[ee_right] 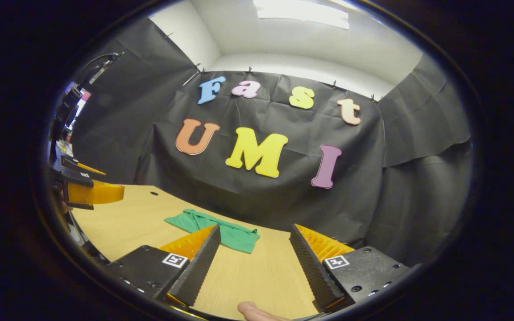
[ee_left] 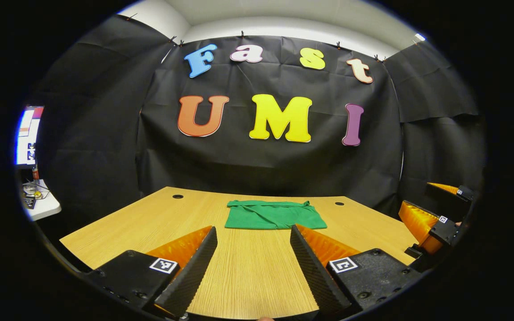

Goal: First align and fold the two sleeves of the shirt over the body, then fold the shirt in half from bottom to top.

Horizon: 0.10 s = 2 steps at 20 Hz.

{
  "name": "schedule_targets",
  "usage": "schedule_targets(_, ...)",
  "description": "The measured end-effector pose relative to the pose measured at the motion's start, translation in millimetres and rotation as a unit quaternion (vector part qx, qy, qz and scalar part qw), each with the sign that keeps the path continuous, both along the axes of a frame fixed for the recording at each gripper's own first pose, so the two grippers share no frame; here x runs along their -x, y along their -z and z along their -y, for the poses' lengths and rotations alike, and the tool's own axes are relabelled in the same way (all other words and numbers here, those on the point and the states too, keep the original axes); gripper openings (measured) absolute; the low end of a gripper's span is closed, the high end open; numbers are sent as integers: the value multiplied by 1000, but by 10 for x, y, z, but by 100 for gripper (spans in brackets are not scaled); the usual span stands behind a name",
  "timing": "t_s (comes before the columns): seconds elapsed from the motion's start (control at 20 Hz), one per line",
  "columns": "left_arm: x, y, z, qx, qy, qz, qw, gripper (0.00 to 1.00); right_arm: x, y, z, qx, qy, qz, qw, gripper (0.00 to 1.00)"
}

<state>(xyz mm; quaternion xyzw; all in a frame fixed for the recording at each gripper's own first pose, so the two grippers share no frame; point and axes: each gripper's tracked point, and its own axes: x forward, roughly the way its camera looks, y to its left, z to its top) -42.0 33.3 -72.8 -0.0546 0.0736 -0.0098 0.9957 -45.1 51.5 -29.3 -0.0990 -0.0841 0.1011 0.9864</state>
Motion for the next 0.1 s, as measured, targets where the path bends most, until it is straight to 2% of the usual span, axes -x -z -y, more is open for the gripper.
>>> schedule_targets(0.05,2,16,11,-2,2,-2,1000,100,-4,25,7,0,0,-4,1000,97)
schedule_targets(0.1,-4,20,31,-3,5,-2,1000,100,2,56,6,-1,0,-7,1000,93)
